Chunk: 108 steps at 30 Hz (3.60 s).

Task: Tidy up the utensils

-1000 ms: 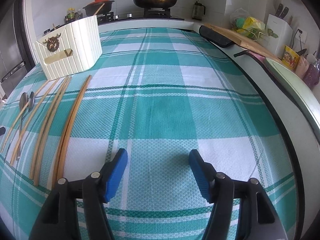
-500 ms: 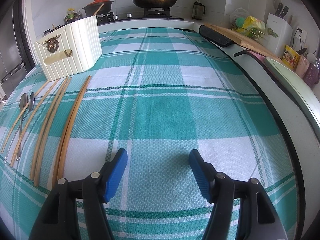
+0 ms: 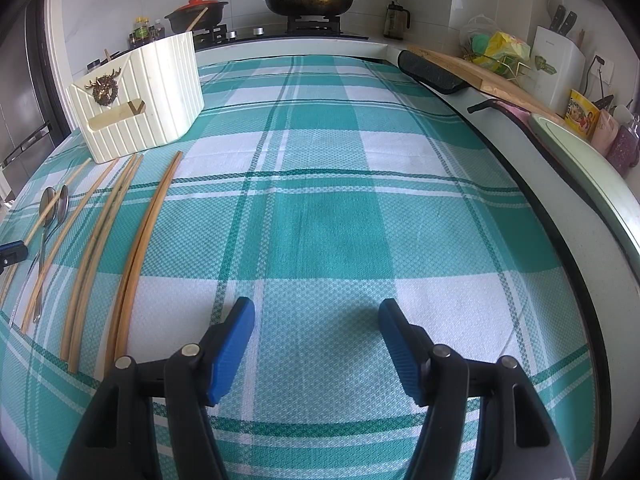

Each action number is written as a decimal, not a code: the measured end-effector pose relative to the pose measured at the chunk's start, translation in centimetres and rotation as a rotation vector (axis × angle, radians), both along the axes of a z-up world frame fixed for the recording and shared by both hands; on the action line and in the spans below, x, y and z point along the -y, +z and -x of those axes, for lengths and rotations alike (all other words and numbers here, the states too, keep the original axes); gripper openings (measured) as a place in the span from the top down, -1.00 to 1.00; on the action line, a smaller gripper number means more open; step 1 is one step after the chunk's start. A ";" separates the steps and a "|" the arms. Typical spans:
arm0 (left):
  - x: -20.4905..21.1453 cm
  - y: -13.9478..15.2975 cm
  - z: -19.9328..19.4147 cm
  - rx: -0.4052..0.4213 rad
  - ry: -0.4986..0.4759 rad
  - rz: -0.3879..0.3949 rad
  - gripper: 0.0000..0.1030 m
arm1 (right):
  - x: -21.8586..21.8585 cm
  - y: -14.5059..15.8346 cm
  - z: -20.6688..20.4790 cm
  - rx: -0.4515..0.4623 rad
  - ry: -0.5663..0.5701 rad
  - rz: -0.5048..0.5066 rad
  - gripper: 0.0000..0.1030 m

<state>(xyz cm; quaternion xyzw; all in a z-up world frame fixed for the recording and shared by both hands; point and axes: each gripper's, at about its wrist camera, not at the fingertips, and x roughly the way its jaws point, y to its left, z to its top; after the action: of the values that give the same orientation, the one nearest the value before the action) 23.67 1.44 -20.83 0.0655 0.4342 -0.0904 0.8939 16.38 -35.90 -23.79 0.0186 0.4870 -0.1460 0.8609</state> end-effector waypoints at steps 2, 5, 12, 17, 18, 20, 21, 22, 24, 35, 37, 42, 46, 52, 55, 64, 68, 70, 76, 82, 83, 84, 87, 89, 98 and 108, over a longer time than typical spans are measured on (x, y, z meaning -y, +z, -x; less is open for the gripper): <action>-1.6 0.5 1.2 0.024 0.095 0.024 0.91 | 0.0 0.0 0.0 0.000 0.000 0.000 -0.28; -4.1 0.3 2.2 0.030 0.212 0.046 0.91 | 0.0 0.0 0.0 0.000 0.000 0.000 -0.28; -6.3 -1.8 1.7 -0.004 0.287 0.027 0.54 | -0.6 0.9 0.1 0.042 0.026 -0.044 -0.27; -6.3 -2.3 1.5 0.015 0.292 0.034 0.08 | -4.4 2.0 -2.1 0.029 0.184 -0.215 0.15; -6.4 -2.3 1.4 0.016 0.294 0.039 0.08 | -5.1 1.6 -2.7 0.004 0.208 -0.225 0.28; -6.5 -2.4 1.5 0.017 0.297 0.052 0.07 | -6.1 0.7 -3.6 -0.044 0.239 -0.232 0.41; -6.6 -2.4 1.6 0.018 0.299 0.057 0.06 | -6.5 0.3 -3.9 -0.068 0.248 -0.230 0.48; -6.6 -2.4 1.7 0.019 0.300 0.061 0.04 | -6.8 -0.1 -4.2 -0.090 0.256 -0.224 0.53; -6.7 -2.5 1.7 0.022 0.300 0.065 0.03 | -7.2 -0.2 -4.3 -0.096 0.268 -0.192 0.58; -6.6 -2.4 1.8 0.021 0.304 0.062 -0.06 | -6.8 0.0 -3.8 -0.110 0.194 -0.062 0.89; -7.0 -2.2 2.0 0.010 0.315 0.072 -0.14 | -5.8 0.1 -3.2 -0.097 0.115 -0.001 0.89; -8.3 -1.7 2.1 -0.022 0.262 0.107 -0.36 | -4.3 0.7 -0.9 -0.122 0.088 -0.004 0.75; -9.4 -1.3 0.4 -0.098 0.191 0.152 -0.47 | -4.4 1.2 -0.1 -0.125 0.139 -0.004 -0.06; -9.1 -1.6 -3.0 -0.167 0.107 0.080 -0.47 | -4.0 0.7 -1.5 -0.202 0.216 -0.032 -0.06; -9.1 -2.1 -4.9 -0.188 0.105 0.043 -0.47 | -4.0 0.6 -2.6 -0.239 0.255 -0.042 -0.06; -8.4 -2.0 -9.1 -0.200 0.082 0.011 -0.37 | -3.1 -0.2 -7.8 -0.266 0.296 -0.063 -0.03; -7.8 -1.8 -11.0 -0.217 0.081 0.008 -0.09 | -2.2 -0.8 -12.0 -0.244 0.256 -0.086 0.24; -7.5 -1.6 -11.4 -0.221 0.076 0.011 0.27 | -1.8 -1.0 -13.9 -0.248 0.234 -0.100 0.49; -6.6 -0.9 -11.1 -0.170 0.072 -0.009 0.93 | -0.6 -0.9 -16.2 -0.234 0.179 -0.151 0.88; -7.9 5.1 -7.4 0.008 0.081 0.086 0.93 | -0.2 6.2 -12.7 0.001 0.179 -0.215 0.88; -8.1 6.4 -6.5 0.041 0.075 0.098 0.93 | -0.4 7.7 -11.9 0.036 0.188 -0.218 0.88; -8.2 7.6 -5.6 0.071 0.069 0.113 0.93 | -0.6 9.1 -11.0 0.070 0.197 -0.222 0.88; -8.5 11.2 -2.7 0.154 0.042 0.157 0.92 | -1.2 13.3 -8.3 0.158 0.226 -0.215 0.88; -8.5 13.1 -1.1 0.198 0.023 0.180 0.92 | -1.7 15.7 -6.6 0.202 0.248 -0.202 0.88; -8.0 17.3 2.5 0.305 -0.006 0.288 0.93 | -4.4 21.5 -2.5 0.368 0.289 -0.144 0.88; -7.4 19.2 4.2 0.348 -0.033 0.284 0.93 | -5.1 23.8 -1.9 0.406 0.314 -0.129 0.88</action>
<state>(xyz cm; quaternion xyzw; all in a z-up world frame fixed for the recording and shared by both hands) 19.45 8.83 -1.66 -0.0392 0.2550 -0.1528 0.9540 18.31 -30.83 0.02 0.0268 0.3094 0.0274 0.9502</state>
